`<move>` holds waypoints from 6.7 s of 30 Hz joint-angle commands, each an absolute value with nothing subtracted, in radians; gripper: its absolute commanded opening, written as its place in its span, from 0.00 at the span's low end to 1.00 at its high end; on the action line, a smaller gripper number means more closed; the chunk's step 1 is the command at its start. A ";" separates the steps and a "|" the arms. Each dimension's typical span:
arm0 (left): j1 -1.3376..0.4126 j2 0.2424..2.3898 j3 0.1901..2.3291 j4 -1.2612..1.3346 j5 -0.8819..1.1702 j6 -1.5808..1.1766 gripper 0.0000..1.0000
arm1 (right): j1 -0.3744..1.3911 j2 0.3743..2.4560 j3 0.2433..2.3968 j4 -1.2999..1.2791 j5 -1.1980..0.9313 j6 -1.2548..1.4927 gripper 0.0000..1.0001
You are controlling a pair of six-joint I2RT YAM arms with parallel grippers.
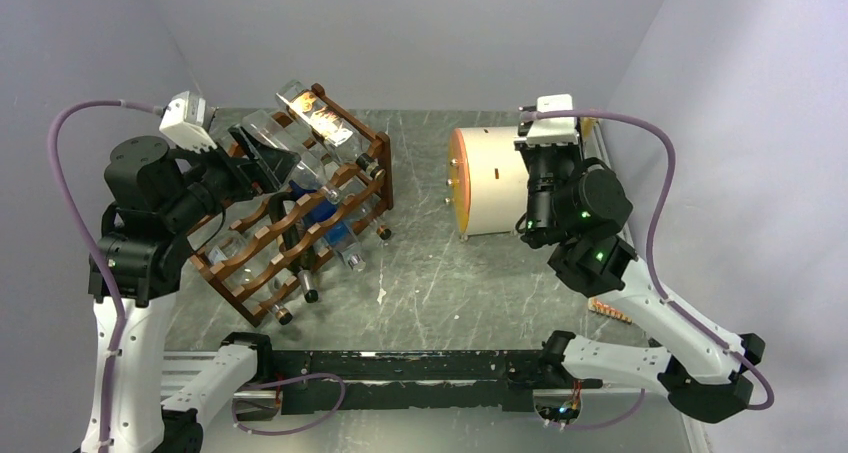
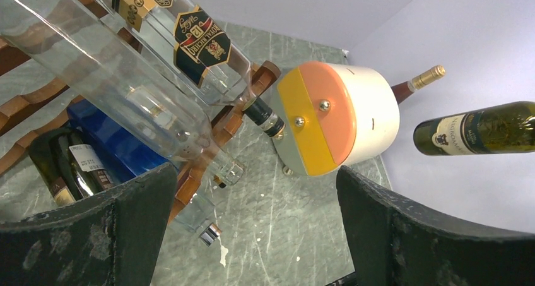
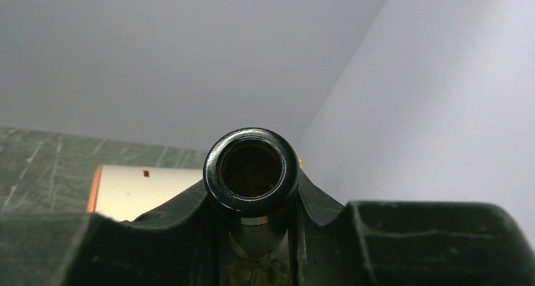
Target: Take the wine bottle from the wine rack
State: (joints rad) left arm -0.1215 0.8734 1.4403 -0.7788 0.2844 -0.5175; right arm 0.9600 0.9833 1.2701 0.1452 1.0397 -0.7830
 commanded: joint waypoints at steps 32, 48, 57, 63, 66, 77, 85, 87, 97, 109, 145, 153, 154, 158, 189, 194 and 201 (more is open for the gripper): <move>-0.126 0.905 1.509 -0.795 0.339 -0.477 1.00 | -0.065 0.996 0.883 0.259 0.589 0.007 0.00; -0.126 0.900 1.499 -0.797 0.363 -0.487 1.00 | -0.192 1.195 0.870 0.412 0.475 0.060 0.00; -0.126 0.921 1.524 -0.811 0.374 -0.476 1.00 | -0.213 1.273 0.845 0.531 0.457 0.021 0.00; -0.126 0.910 1.476 -0.782 0.397 -0.493 1.00 | -0.224 1.336 0.868 0.564 0.419 0.030 0.00; -0.126 0.908 1.468 -0.785 0.398 -0.491 1.00 | -0.228 1.360 0.879 0.568 0.401 0.041 0.00; -0.125 0.892 1.443 -0.784 0.398 -0.492 1.00 | -0.232 1.353 0.852 0.548 0.386 0.061 0.00; -0.126 0.885 1.431 -0.783 0.402 -0.501 1.00 | -0.233 1.340 0.851 0.506 0.366 0.065 0.25; -0.126 0.879 1.426 -0.779 0.403 -0.505 1.00 | -0.234 1.341 0.862 0.484 0.362 0.062 0.40; -0.126 0.857 1.407 -0.789 0.404 -0.512 1.00 | -0.233 1.295 0.902 0.410 0.348 0.057 0.77; -0.125 0.874 1.382 -0.790 0.386 -0.481 1.00 | -0.232 1.101 1.043 0.202 0.288 0.093 1.00; -0.040 1.121 1.170 -0.424 0.139 -0.807 0.95 | 0.233 0.912 1.151 -0.010 -0.152 0.185 1.00; 0.008 1.150 1.106 -0.346 0.179 -0.816 0.95 | 0.233 0.900 1.147 -0.118 0.191 0.498 1.00; 0.017 1.155 1.099 -0.333 0.200 -0.821 0.95 | 0.234 0.903 1.152 -0.129 0.196 0.500 1.00; 0.055 1.174 1.062 -0.251 0.300 -0.851 0.95 | 0.233 0.902 1.160 -0.148 0.162 0.523 1.00; 0.184 1.124 0.873 0.113 0.576 -1.075 0.41 | 0.233 0.769 1.029 0.071 -0.407 0.310 1.00; 0.192 1.066 0.913 0.056 0.577 -1.050 0.20 | 0.233 0.752 0.973 0.128 -0.399 0.326 1.00; 0.199 1.022 0.951 0.012 0.624 -1.056 0.07 | 0.234 0.801 0.943 0.199 -0.458 0.382 1.00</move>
State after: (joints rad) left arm 0.1856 1.0641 0.8917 -0.0086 0.5575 -1.0546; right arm 0.2268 0.7696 0.9451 0.1402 -0.4084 0.3435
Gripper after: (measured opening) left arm 0.666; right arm 0.997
